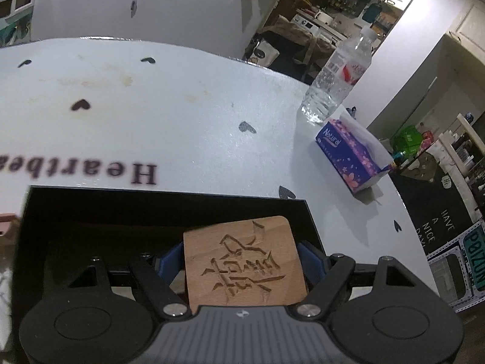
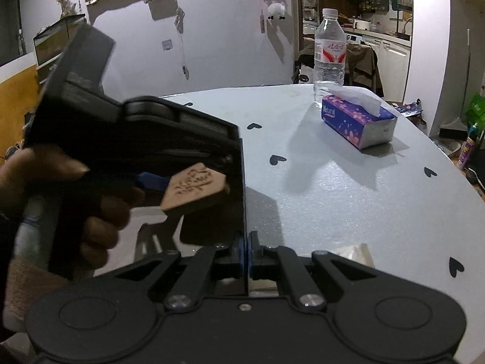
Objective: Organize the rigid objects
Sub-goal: 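Carry the wooden tile into the black box and open the left gripper, then grasp the white knob-shaped cap with the left gripper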
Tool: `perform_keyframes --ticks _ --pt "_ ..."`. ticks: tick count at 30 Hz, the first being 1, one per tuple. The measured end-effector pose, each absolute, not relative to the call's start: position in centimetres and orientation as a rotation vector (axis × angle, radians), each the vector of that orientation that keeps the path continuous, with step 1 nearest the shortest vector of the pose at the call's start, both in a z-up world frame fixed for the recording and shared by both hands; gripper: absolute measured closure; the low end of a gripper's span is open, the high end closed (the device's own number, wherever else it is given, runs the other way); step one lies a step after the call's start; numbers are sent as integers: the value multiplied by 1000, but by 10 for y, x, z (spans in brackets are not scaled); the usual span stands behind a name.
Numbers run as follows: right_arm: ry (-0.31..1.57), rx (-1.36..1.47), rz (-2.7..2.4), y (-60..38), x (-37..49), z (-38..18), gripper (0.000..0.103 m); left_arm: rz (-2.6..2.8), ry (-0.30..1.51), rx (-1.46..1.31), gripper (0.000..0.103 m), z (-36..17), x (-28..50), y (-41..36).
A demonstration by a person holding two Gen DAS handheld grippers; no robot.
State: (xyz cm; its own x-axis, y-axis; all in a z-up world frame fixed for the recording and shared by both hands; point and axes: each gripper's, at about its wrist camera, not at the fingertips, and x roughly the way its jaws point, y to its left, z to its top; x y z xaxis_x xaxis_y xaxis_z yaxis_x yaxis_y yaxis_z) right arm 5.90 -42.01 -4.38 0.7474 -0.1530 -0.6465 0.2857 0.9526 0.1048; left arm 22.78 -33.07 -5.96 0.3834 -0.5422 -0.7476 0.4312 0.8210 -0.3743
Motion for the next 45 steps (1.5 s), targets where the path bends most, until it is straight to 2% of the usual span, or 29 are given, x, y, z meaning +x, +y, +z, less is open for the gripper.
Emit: perform_keyframes --ticks 9,14,26,45 --pt "707 203 -232 -422 63 -42 100 -607 1020 -132 21 -68 238 -336" --pt "705 213 -230 -424 64 -43 100 -633 996 -118 12 -59 233 -331" --pt "697 236 -233 -426 64 -44 99 -703 858 -33 1 -22 188 -293" --pt "674 239 -235 -424 59 -45 99 -541 608 11 0 -13 135 -172"
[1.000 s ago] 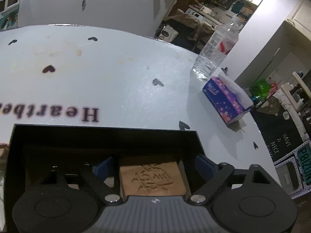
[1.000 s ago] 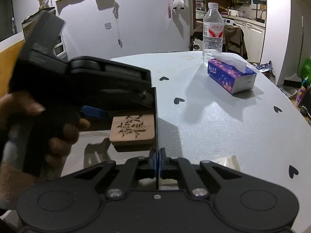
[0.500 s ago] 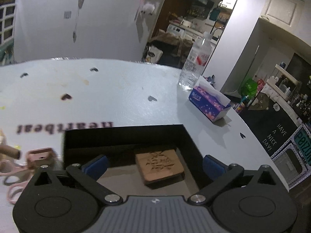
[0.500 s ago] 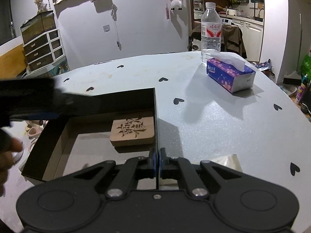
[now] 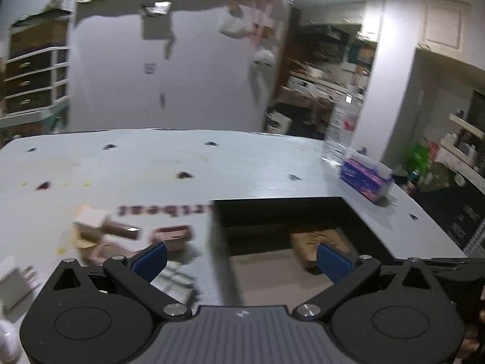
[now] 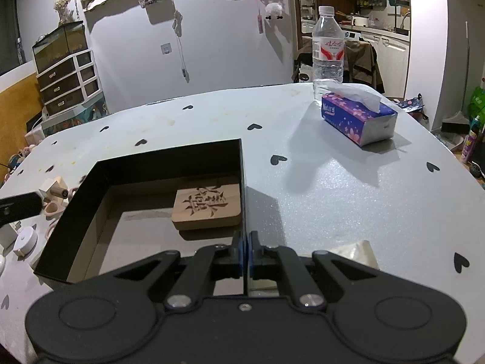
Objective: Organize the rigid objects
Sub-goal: 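Grasp the white knob-shaped cap with the left gripper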
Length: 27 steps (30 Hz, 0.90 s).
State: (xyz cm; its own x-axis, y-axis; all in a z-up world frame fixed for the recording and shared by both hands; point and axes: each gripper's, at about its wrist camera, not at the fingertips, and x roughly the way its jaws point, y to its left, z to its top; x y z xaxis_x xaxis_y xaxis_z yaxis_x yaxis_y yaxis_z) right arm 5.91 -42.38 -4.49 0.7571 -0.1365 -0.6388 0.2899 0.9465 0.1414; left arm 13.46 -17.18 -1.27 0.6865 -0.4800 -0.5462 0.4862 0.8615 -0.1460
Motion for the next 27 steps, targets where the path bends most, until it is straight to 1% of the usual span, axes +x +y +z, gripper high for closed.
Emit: perform_keyframes --ticks 11,18,19,21,24,26,27 --pt "670 242 -243 -423 59 -44 99 -182 568 -74 0 -25 131 -70" --pt "675 236 -249 -422 60 -44 99 29 602 -96 1 -39 130 -11" --pt "675 235 -250 -422 60 -44 99 50 610 -91 3 -41 130 -5" --pt "676 234 -252 -421 60 -44 99 80 629 -86 9 -47 130 4" --pt "677 224 -257 -419 61 -44 100 96 658 -80 21 -54 130 13" --pt "678 224 -260 -419 61 -44 100 102 669 -53 32 -59 131 16" --pt "678 225 -261 -419 61 -44 100 100 673 -44 34 -60 132 16"
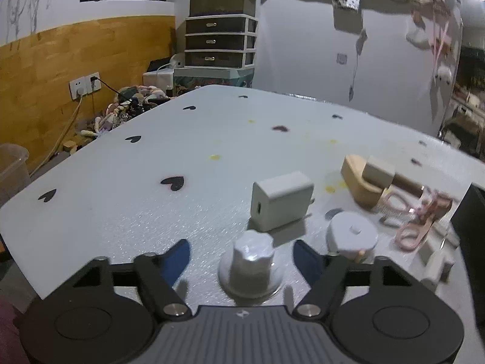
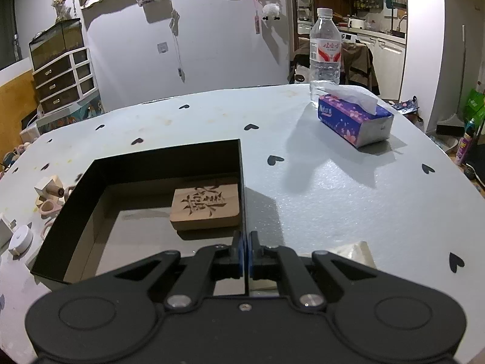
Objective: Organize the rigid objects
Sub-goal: 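Grasp the white knob-shaped cap with the left gripper, then carry the white cap into the box beside the tile and release it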
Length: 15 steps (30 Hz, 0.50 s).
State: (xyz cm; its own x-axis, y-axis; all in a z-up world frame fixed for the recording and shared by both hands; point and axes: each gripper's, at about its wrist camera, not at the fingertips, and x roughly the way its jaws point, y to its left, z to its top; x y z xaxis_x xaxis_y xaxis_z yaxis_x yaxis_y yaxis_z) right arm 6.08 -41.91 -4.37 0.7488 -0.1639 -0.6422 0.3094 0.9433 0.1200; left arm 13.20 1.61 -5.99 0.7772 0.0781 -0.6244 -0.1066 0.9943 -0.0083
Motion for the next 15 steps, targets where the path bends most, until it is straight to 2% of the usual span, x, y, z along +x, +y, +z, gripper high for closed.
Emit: perform_keyframes --ticks 2,6,9,15 --pt "678 226 -263 -419 61 -43 100 86 683 -42 44 -63 133 16" --pt "676 228 -263 -419 60 -44 100 77 684 -36 55 -65 135 15" --pt "676 228 -264 -418 60 -43 100 67 679 -47 71 -64 135 16" --pt "679 220 -264 -418 61 -43 100 52 671 -50 72 -59 133 13"
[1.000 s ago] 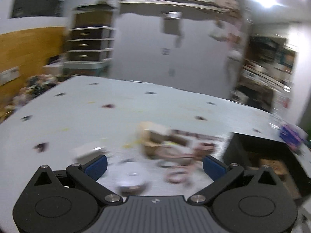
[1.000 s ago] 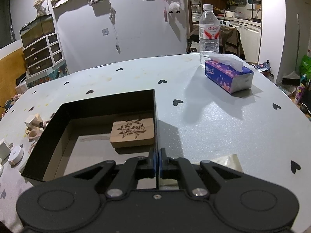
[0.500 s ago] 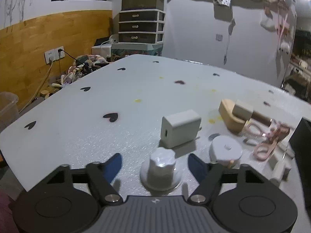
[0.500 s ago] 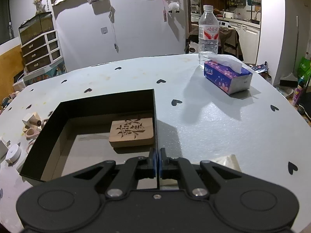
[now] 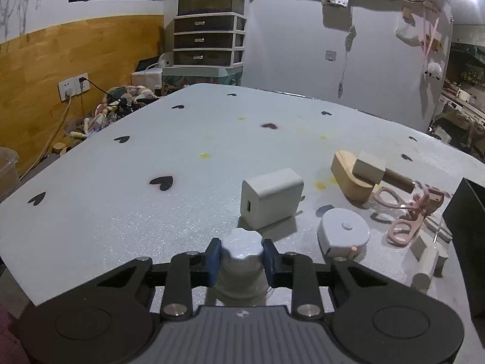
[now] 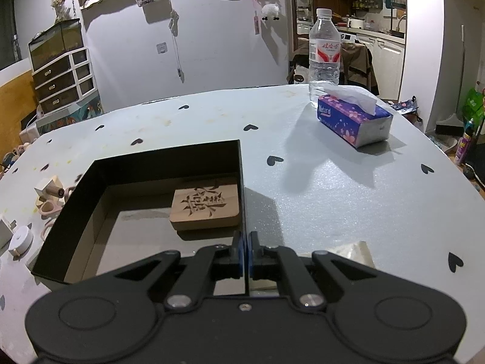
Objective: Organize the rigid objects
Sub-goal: 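Carry the white cap into the box beside the tile and release it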
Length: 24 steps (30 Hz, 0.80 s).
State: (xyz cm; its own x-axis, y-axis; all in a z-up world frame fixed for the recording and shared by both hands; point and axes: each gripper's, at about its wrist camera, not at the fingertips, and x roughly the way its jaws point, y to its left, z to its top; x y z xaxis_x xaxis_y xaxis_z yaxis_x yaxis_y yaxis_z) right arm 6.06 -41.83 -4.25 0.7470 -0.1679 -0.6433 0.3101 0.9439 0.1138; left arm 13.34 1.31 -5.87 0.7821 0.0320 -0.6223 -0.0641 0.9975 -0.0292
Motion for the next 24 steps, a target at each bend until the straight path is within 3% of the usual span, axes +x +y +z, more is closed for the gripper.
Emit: perform_keyframes --ticks 11,24 --pt "678 218 -262 -418 60 -42 100 -234 595 -26 73 -15 139 -43" --pt "676 222 -249 -420 59 -43 100 -679 647 96 72 3 166 -196"
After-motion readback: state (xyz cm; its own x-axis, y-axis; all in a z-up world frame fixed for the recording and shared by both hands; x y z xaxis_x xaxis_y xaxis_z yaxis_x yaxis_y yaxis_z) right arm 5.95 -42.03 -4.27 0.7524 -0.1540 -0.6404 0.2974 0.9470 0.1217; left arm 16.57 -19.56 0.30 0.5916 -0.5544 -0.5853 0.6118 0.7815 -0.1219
